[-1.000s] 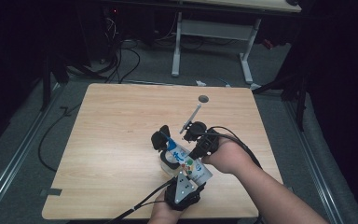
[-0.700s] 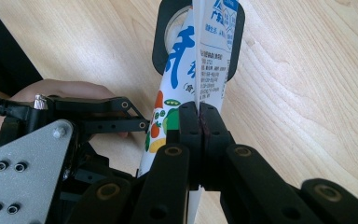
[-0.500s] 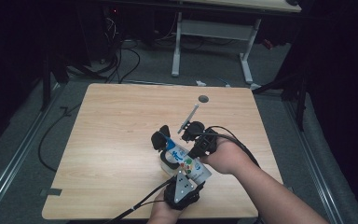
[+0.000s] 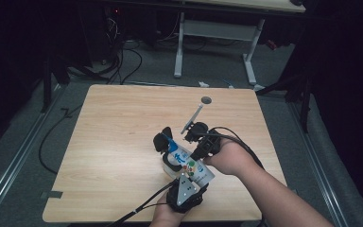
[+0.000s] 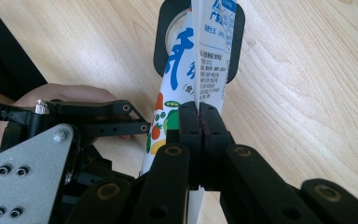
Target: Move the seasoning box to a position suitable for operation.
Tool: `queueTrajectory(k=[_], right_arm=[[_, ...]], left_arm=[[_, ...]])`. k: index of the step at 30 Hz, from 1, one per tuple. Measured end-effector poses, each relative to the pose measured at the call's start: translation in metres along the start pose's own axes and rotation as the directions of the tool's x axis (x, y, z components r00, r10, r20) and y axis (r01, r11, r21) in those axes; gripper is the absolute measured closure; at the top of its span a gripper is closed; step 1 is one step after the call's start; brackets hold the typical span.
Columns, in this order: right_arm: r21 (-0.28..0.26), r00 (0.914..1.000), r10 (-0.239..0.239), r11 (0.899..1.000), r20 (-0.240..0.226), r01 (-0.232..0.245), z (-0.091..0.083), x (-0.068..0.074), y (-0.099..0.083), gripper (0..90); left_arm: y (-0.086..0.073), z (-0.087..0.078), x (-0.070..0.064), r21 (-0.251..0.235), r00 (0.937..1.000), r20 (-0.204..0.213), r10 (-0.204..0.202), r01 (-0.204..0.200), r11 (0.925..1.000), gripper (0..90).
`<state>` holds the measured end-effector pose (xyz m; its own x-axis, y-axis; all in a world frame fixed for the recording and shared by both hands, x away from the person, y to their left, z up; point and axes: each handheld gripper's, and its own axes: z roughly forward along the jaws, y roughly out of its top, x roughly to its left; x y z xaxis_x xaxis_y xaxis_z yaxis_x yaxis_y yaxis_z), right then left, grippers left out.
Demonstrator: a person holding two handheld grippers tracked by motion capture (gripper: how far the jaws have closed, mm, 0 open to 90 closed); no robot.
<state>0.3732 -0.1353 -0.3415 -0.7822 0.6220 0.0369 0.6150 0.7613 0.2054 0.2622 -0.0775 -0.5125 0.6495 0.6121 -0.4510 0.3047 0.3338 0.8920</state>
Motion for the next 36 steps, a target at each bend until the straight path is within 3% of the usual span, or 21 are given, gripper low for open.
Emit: queueTrajectory(k=[36], right_arm=[[-0.001,0.9998,-0.022,1.0,0.004,0.022,-0.0006,0.0003,0.0037,90.0]], left_arm=[[0.0023,0.0008,-0.0011,-0.013,1.0,-0.007,0.004,-0.004,0.9999,54.7]])
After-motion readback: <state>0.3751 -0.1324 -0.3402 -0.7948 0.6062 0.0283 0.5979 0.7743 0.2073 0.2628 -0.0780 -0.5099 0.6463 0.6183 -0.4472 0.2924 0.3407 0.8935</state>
